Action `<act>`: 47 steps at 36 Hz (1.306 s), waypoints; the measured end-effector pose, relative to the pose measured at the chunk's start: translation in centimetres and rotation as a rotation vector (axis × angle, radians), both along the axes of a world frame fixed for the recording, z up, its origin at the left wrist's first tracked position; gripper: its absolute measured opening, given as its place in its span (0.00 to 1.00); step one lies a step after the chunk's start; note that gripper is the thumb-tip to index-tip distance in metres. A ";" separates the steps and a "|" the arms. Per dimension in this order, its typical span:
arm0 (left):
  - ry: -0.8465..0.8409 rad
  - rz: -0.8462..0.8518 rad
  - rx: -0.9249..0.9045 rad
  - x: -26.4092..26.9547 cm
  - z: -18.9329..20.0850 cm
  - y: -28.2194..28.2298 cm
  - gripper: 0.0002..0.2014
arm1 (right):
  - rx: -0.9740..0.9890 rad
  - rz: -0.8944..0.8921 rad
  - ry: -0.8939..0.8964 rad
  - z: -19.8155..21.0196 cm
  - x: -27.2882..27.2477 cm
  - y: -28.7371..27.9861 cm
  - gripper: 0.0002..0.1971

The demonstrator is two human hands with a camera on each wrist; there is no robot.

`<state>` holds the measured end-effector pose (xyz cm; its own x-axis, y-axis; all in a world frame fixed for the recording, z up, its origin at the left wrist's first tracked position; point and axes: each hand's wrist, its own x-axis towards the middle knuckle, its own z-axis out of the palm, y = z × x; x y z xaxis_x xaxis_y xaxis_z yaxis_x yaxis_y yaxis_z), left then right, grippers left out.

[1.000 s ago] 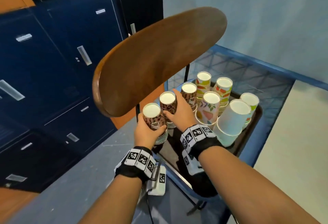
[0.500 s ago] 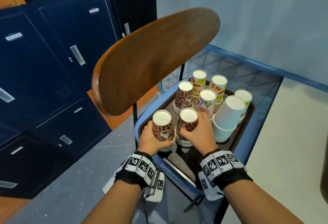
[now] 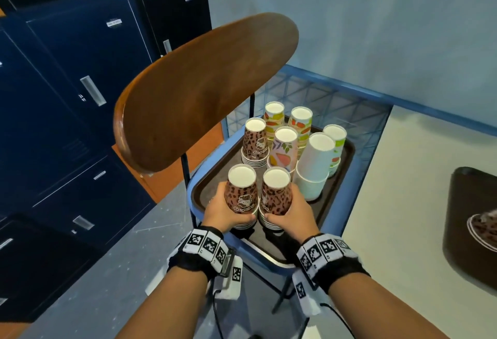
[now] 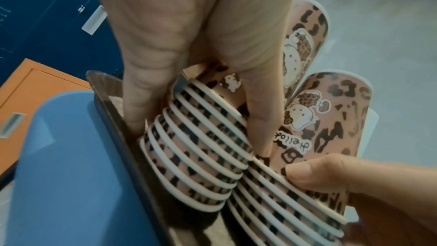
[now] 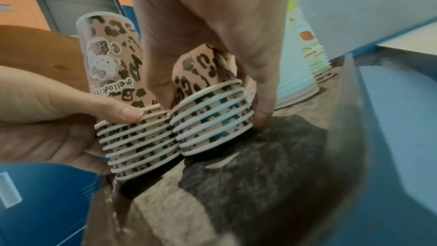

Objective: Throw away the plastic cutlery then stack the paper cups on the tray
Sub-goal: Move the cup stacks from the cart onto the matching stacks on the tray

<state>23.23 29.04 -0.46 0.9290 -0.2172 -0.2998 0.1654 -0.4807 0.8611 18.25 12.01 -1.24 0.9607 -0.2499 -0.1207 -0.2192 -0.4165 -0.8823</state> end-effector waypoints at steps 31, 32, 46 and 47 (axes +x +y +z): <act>-0.216 -0.495 -0.300 -10.7 10.7 -32.4 0.51 | 0.135 -0.555 -0.337 11.3 -24.7 -26.3 0.32; -0.230 -0.505 -0.288 -11.0 11.0 -33.9 0.51 | 0.126 -0.567 -0.340 11.3 -25.5 -27.1 0.32; -0.279 -0.554 -0.086 -14.1 7.0 -47.9 0.39 | 0.130 -0.757 -0.308 10.3 -35.0 -33.7 0.32; -0.274 -0.548 -0.061 -14.0 6.2 -48.1 0.39 | 0.142 -0.761 -0.308 10.0 -35.3 -33.8 0.33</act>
<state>9.22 -19.03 5.79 0.7189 -0.6941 -0.0379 -0.3231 -0.3820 0.8658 -17.03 -21.81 8.81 0.5311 -0.8464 0.0404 -0.1360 -0.1322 -0.9819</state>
